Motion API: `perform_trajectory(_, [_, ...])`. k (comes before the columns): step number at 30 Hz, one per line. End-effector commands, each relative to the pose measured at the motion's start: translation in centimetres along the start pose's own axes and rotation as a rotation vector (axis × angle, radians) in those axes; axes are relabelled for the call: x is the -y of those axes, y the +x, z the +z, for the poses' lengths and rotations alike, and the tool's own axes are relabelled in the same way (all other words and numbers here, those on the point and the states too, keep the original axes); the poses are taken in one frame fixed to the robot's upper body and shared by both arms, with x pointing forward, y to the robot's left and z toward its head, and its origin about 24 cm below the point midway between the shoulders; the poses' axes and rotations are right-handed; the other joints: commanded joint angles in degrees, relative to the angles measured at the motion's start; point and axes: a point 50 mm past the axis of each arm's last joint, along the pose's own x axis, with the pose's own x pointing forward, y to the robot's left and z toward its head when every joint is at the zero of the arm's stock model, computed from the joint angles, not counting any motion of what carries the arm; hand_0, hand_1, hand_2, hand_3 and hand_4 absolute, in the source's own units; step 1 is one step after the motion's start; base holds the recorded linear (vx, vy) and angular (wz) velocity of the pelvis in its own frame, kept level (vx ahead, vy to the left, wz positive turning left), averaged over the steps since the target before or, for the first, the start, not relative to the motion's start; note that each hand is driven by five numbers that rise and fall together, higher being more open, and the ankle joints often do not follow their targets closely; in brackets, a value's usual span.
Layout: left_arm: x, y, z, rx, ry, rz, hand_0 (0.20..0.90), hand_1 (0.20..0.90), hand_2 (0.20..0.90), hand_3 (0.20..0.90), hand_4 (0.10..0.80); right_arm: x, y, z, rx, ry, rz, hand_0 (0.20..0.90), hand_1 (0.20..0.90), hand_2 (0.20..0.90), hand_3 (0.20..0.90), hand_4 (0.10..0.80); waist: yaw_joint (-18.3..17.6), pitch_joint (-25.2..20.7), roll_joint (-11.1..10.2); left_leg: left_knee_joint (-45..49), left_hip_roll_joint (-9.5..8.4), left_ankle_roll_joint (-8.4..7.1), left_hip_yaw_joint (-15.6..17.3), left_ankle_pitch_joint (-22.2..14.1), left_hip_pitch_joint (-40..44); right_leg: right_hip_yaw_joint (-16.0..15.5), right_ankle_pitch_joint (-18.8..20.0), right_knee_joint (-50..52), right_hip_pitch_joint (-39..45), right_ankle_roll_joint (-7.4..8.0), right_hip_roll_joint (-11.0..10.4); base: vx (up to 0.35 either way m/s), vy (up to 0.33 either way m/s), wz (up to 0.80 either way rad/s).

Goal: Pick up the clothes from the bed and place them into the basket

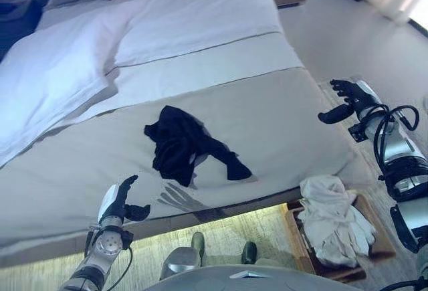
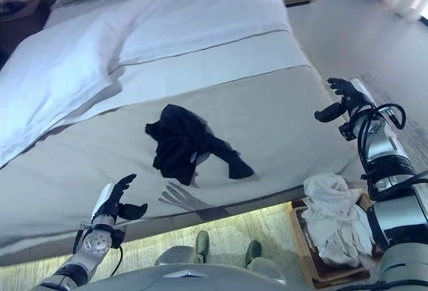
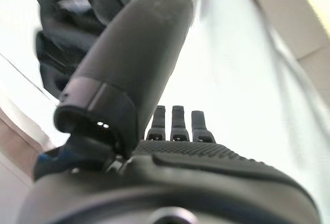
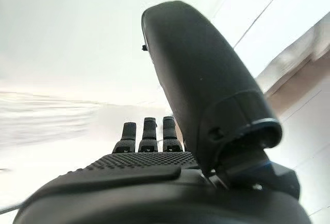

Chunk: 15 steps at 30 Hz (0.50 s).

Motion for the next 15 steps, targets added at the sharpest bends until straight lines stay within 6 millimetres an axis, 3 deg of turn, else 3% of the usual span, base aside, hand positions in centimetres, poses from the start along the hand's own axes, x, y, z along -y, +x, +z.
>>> perform_trajectory(1, [-2.8, 1.2, 3.1, 0.167, -0.015, 0.114, 0.900, 0.900, 0.900, 0.900, 0.800, 3.9, 0.6, 9.1, 0.307, -0.119, -0.181, 0.900, 0.900, 0.900, 0.900, 0.800, 3.44, -0.72, -3.19, 6.01, -1.08, -2.43, -5.67, -4.69, -3.95, -2.93, -7.94, 10.56, -2.10, -2.06, -2.78, -0.034, 0.060, 0.46])
perform_trajectory(6, [-3.2, 1.5, 5.1, 0.264, -0.025, 0.105, 0.900, 0.900, 0.900, 0.900, 0.800, 4.7, 0.8, 11.7, 0.335, -0.178, -0.230, 0.900, 0.900, 0.900, 0.900, 0.800, 6.89, 2.79, -2.34, 7.62, -1.86, -2.33, -8.61, -3.82, -7.93, -6.33, -9.49, 14.35, -5.32, -3.25, -3.30, -0.118, 0.031, 0.48])
perform_trajectory(9, [-3.1, 1.0, 5.3, 0.311, -0.016, 0.092, 0.900, 0.900, 0.900, 0.900, 0.800, 4.6, 0.6, 13.4, 0.383, -0.233, -0.218, 0.900, 0.900, 0.900, 0.900, 0.800, 9.57, 5.52, -1.66, 9.36, -2.74, -2.42, -10.89, -4.18, -9.05, -9.30, -11.23, 17.88, -6.30, -4.29, -4.11, -0.005, 0.041, 0.40])
perform_trajectory(14, [-3.2, 0.8, 5.9, 0.359, -0.024, 0.091, 0.900, 0.900, 0.900, 0.900, 0.800, 3.6, 0.6, 15.3, 0.418, -0.324, -0.193, 0.900, 0.900, 0.900, 0.900, 0.800, 12.03, 8.27, -0.56, 12.91, -3.86, -2.24, -11.96, -4.70, -11.94, -11.46, -13.38, 22.90, -8.25, -5.40, -5.60, 0.052, 0.079, 0.35])
perform_trajectory(15, [-3.3, 0.6, 6.3, 0.389, -0.026, 0.092, 0.900, 0.900, 0.900, 0.900, 0.800, 3.4, 0.6, 15.8, 0.423, -0.344, -0.201, 0.900, 0.900, 0.900, 0.900, 0.800, 12.79, 9.88, -0.39, 15.09, -4.02, -2.31, -11.77, -6.57, -12.79, -10.99, -15.93, 26.31, -9.26, -5.63, -6.15, 0.065, 0.012, 0.29])
